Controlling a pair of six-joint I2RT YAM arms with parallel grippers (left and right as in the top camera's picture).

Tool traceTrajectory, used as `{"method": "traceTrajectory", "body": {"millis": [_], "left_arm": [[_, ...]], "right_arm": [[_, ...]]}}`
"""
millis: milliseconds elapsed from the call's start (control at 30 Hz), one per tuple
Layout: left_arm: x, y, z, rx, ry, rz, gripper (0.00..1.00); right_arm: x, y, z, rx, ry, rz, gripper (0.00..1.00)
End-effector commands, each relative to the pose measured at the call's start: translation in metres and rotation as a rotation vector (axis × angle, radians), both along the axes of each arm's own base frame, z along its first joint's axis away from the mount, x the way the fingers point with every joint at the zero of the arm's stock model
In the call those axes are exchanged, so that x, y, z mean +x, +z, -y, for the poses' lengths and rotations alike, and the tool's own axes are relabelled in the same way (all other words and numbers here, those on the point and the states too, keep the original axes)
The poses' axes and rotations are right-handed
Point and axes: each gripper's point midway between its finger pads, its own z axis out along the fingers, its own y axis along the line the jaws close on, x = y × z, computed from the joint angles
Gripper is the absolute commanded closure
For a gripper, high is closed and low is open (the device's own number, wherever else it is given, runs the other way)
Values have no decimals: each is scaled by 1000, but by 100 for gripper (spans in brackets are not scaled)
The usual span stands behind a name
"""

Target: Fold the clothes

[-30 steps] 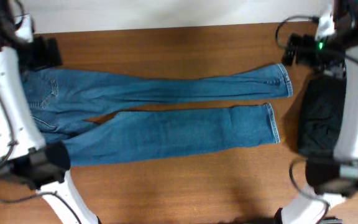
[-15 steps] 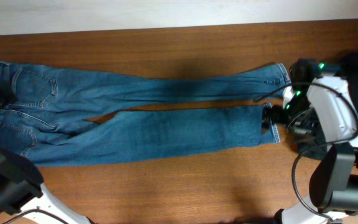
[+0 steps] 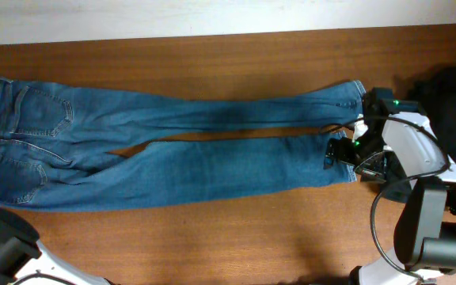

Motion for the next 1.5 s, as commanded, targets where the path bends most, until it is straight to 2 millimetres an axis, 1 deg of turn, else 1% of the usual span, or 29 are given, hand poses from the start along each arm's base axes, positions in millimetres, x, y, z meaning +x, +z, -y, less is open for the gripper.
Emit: {"method": "traceTrajectory", "body": {"millis": [0,100,233,300,333,467,533,700,767,833,900,967,1000,1033,1100,1133,1200,1333,1400,1467], "left_arm": [[1,-30,-6,-30,-16,-49,1],[7,-50,-12,-38,-34,-65,1],[12,-65,-22,-30,-30,-66,1],[14,-72,-25,-28,-29,-65,2],[15,-78,-26,-34,-29,-70,2],[15,-97,-27,-54,-59,-99,2],[15,-102,-27,-60,-59,-105,2],[15,-102,-27,-61,-59,-106,2],[15,-102,-27,-61,-59,-106,2],[15,-102,-27,-61,-59,-106,2],[16,-102,-28,-57,-59,-101,2],[18,-102,-29,-51,-59,-96,2],[18,-102,-29,-50,-59,-96,2],[18,-102,-29,-50,-59,-96,4],[18,-102,-29,-50,-59,-96,11],[18,-102,-29,-50,-59,-96,16],[18,-101,-30,-46,-67,-96,16],[21,-99,-38,-15,-90,-81,16],[22,-97,-47,20,-107,-73,16],[16,-93,-65,90,-74,-98,16]], "right_arm": [[5,-6,-1,4,-12,36,1],[13,-7,1,-3,0,72,1],[20,-8,2,-8,46,107,0],[22,-8,2,-9,56,115,2],[23,-9,2,-9,56,117,2],[31,-21,3,-6,56,123,2],[34,-27,3,-7,76,125,2],[40,-45,9,-32,95,115,2],[40,-49,9,-30,99,110,3],[38,-53,9,-28,99,97,7],[38,-53,9,-27,98,95,15],[38,-53,9,-28,97,96,28],[38,-53,9,-28,97,96,40],[38,-53,9,-28,97,96,44],[38,-53,9,-28,97,96,44],[38,-53,9,-28,97,96,44],[38,-53,9,-28,97,96,44],[38,-53,9,-28,97,96,43],[38,-53,9,-28,97,95,43],[37,-53,9,-27,97,92,43]]}}
